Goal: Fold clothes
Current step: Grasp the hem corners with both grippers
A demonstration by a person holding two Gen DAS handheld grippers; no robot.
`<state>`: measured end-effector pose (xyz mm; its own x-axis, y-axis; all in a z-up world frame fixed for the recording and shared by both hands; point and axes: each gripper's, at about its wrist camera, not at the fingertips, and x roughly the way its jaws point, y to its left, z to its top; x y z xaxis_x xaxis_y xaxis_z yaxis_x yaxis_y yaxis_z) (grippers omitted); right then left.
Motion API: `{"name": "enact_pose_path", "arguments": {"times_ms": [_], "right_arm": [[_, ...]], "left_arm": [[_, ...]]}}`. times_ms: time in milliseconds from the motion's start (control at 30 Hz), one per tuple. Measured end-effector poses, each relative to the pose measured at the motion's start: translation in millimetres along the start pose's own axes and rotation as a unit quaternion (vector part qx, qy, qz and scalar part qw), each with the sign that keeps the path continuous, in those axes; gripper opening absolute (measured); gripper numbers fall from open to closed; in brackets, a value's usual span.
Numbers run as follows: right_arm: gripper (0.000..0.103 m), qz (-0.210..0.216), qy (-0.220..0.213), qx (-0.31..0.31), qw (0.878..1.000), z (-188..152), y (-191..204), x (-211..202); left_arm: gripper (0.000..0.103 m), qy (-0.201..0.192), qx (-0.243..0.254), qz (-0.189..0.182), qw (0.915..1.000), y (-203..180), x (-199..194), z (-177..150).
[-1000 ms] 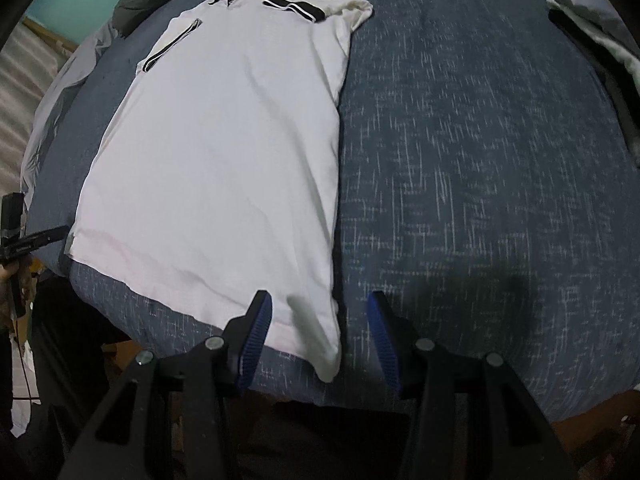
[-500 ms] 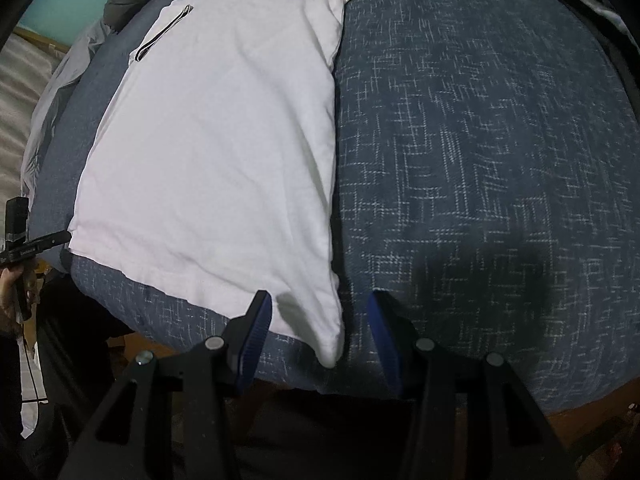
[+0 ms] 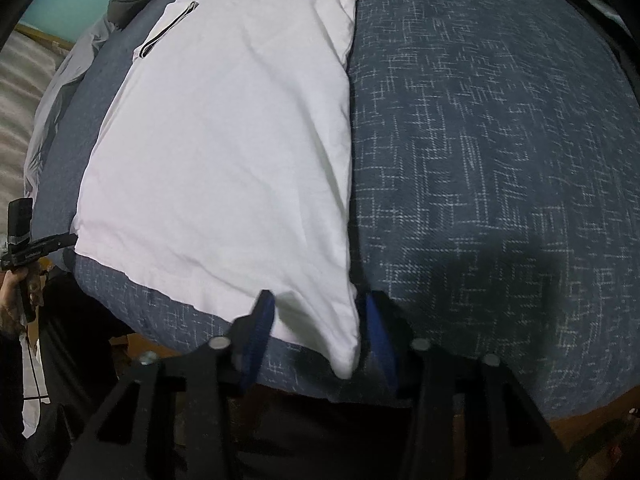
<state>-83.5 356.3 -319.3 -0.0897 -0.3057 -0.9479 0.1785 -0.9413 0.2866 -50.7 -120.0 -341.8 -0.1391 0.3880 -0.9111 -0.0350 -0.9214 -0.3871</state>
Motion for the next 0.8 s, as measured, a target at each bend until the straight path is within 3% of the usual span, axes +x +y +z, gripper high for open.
{"name": "enact_pose_path", "arguments": {"times_ms": [33, 100, 200, 467, 600, 800], "right_arm": [[0.032, 0.001, -0.002, -0.002, 1.0, 0, 1, 0], [0.011, 0.001, -0.005, -0.009, 1.0, -1, 3, 0], [0.004, 0.003, -0.014, -0.02, 1.0, 1, 8, -4], [0.002, 0.027, -0.058, -0.028, 0.998, -14, 13, -42], [0.002, 0.033, -0.079, -0.036, 0.996, 0, 30, -54], [0.002, 0.037, -0.094, -0.043, 0.994, 9, 23, -77]], "left_arm": [[0.014, -0.002, 0.001, 0.0, 1.0, -1, 0, 1], [0.008, -0.006, 0.007, 0.001, 1.0, -2, -2, 2], [0.006, -0.016, 0.018, 0.003, 0.9997, -7, -8, 1], [0.005, -0.06, 0.041, -0.006, 0.9973, -17, -51, 2], [0.005, -0.074, 0.062, -0.001, 0.9953, -31, -67, 7], [0.005, -0.091, 0.089, 0.02, 0.9917, -37, -85, 12]]}}
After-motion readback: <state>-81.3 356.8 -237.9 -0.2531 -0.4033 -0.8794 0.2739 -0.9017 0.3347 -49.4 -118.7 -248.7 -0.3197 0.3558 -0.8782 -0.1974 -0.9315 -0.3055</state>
